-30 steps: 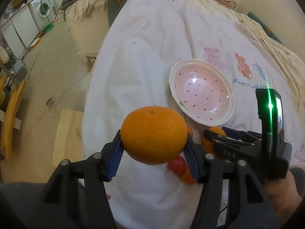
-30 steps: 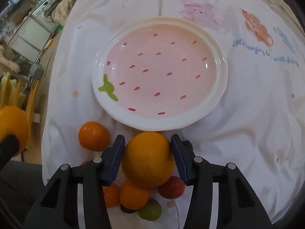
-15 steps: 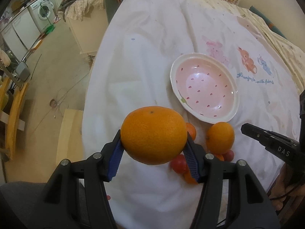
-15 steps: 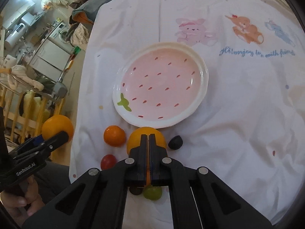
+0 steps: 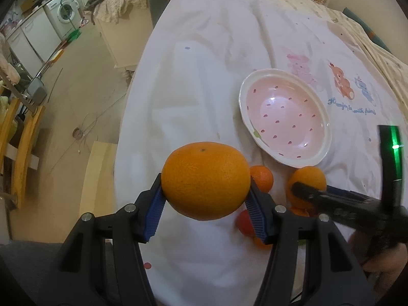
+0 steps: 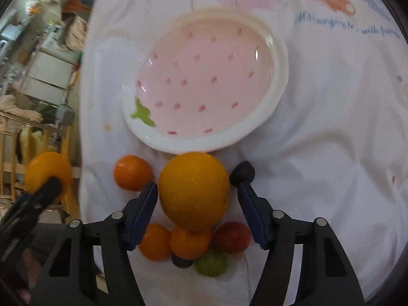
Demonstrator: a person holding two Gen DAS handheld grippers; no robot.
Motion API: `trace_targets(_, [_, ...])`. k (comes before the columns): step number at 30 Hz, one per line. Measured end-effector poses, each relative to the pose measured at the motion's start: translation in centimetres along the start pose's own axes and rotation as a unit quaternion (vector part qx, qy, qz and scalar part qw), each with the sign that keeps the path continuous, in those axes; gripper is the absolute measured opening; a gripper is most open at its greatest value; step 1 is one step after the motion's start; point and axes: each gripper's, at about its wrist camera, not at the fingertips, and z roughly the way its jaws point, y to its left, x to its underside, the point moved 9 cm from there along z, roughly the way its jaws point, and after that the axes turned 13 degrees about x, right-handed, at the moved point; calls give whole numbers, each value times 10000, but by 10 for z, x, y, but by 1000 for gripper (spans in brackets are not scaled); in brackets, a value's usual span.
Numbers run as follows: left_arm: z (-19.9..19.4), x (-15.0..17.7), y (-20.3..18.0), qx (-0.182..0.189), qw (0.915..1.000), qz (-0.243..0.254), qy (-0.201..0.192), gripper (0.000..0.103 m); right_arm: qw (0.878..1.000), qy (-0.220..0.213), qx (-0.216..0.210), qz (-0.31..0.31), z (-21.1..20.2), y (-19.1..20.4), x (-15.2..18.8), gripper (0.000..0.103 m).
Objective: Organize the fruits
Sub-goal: 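Grasp a medium orange with the right gripper while the left gripper holds the large orange, then release the medium orange into the pink plate while the left gripper carries its orange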
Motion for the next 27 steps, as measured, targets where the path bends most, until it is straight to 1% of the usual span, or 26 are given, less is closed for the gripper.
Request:
trace_targets(1, [0,0,0,-4,10000,2,0,55,9999,-6,128,-26,3,2,0,64])
trace_targets(3, [0,0,0,-7,10000,1,-2,55,9997,-100,213,-86,-1,5,-3,58])
trace_targets(6, [-1,1,2,2,10000,-30,-4,55,9995,-190,103,-217,-11,7,-2,56])
trace_targets(8, [0,0,2,3,10000,-41,-12,55,9991,-331,-213,-146,-24,4,-3,56])
trace_targets(10, [-1,-1,2,17,10000,-37,-8,55,9963,-509,-696,6,-44,-1,-6,56])
trace_targets(11, [0,-2,2,35,10000,-42,3,55,9934,-667,-928,82,-59,-5,-11,56])
trace_targets(14, [3,-10,-3,44,10000,29,52,55,9859,-849,-1405,316,-84,-18,-28,56])
trace_targets(16, [5,-19,-11,-29,9998,214,22,55,9818,-931,-1586,477,-94,-30,-45,56])
trace_targets(18, [9,-30,-20,-108,9991,400,-16,55,9804,-991,-1625,515,-97,-38,-57,56])
trace_targets(22, [26,-53,-35,-71,9979,641,-23,55,9791,-1002,-1669,591,-88,-57,-87,56])
trace_targets(24, [39,-63,-42,-54,9973,734,0,55,9792,-921,-1692,639,-74,-62,-106,56])
trace_targets(27, [64,-75,-52,84,9967,809,51,55,9809,-797,-1657,628,-55,-64,-123,56])
